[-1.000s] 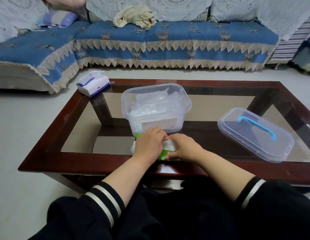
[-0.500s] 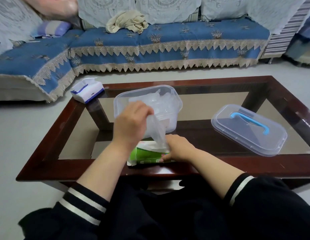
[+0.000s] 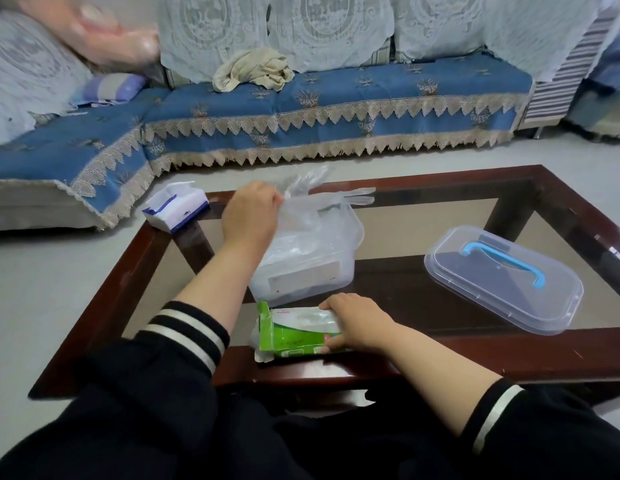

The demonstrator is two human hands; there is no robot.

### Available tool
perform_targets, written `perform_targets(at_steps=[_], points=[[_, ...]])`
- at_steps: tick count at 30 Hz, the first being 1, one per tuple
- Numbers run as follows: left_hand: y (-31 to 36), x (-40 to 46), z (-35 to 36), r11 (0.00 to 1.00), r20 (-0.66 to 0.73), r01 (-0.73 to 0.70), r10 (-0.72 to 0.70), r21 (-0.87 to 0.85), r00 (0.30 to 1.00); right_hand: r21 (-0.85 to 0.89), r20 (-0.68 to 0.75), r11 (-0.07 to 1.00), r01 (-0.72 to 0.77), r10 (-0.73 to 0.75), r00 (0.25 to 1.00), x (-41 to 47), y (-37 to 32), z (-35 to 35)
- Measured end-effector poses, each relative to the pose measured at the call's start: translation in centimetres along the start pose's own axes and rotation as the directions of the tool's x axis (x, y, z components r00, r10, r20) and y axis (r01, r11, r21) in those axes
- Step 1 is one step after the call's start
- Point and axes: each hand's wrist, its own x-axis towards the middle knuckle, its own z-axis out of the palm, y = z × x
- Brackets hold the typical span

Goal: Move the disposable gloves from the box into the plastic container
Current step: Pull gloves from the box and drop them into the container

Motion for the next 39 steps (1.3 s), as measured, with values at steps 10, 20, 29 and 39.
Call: perform_targets(at_steps=[10, 20, 29, 39], points=[[-1.1, 0.3, 5.8, 0.930, 0.659, -0.123, -0.149, 0.347, 0.737, 0.017, 0.005, 0.999, 0.029, -0.029, 1.000, 0.5, 0.7, 0.2], [-0.9, 0.3, 5.7, 0.951, 0.816, 0.236, -0.293, 0.198, 0.498, 0.033, 0.009, 0.999, 0.014, -0.015, 1.000, 0.4, 0.6, 0.3], [-1.7, 0.4, 2.5, 0.965, 0.759, 0.227, -0.242, 0.127, 0.604, 0.036, 0.018, 0.999, -0.013, 0.012, 1.000, 0.0, -0.2, -0.1], [-1.4, -0.3, 3.9, 0.984, 0.792, 0.151, -0.169, 0.098, 0.587, 0.038, 0.003, 0.999, -0.020, 0.020, 1.000, -0.2, -0.3, 0.1]])
